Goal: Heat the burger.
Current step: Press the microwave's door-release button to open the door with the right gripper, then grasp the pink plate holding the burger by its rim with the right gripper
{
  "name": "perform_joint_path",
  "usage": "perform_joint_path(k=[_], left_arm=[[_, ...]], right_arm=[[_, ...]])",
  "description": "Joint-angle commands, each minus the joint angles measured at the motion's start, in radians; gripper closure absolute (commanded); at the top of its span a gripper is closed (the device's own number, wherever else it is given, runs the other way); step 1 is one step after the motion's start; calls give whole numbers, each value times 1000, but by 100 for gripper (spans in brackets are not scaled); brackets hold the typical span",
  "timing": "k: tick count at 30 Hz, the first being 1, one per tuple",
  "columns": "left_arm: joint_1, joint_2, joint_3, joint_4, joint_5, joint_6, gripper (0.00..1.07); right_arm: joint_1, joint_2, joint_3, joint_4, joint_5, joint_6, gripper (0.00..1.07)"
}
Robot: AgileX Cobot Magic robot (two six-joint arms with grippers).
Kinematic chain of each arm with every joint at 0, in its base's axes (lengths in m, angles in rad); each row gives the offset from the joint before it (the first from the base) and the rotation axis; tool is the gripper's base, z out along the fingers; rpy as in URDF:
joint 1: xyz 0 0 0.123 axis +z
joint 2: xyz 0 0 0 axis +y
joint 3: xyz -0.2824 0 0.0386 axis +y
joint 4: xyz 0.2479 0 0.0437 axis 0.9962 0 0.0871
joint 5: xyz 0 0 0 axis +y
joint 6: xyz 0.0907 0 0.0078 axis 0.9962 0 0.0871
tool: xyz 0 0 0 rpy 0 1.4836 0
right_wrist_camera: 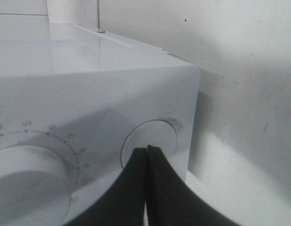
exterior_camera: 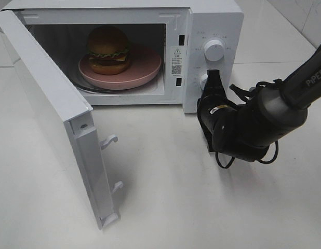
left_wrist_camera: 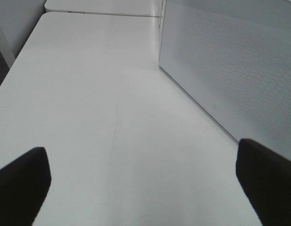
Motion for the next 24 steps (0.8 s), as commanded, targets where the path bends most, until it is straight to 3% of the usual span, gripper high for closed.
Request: perform_joint_path(k=[1, 11, 24], left_arm=[[0, -8, 2, -3, -13, -4, 6], [0, -8, 2, -3, -13, -4, 6], [0, -8, 2, -3, -13, -4, 6]], right_arm=[[3, -46, 38, -13, 9, -51, 107], [3, -149, 122, -20, 83, -178, 107], [3, -351, 213, -83, 363, -486, 107]])
